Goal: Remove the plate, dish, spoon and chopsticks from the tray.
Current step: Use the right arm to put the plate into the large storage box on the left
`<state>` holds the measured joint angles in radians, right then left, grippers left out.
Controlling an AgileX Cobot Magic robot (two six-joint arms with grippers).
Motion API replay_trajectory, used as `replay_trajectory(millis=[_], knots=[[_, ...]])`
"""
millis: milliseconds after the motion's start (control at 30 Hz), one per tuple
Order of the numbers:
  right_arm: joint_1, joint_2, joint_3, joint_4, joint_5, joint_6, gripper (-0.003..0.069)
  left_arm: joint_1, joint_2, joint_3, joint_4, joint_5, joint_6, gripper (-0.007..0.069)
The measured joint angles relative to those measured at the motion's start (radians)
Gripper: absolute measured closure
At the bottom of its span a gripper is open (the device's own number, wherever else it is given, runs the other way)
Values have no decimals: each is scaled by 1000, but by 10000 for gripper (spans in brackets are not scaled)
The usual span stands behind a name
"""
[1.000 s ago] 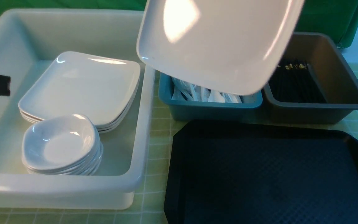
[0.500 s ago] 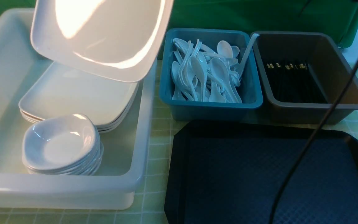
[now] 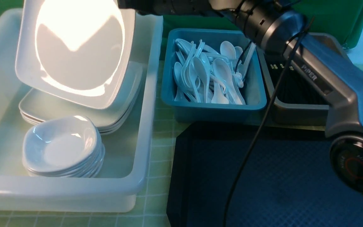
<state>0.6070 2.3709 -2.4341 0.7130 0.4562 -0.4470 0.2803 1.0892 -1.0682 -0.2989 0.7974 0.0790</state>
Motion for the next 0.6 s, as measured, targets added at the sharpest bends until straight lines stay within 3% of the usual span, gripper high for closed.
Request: replay_trajectory(millis=[433,600], knots=[[2,90,-4,10,-46,-20,609,0,0,0,-3,0,9,640],[2,93,-5,-18,-68,-20,454,0,0,0,-3,0,29,640]])
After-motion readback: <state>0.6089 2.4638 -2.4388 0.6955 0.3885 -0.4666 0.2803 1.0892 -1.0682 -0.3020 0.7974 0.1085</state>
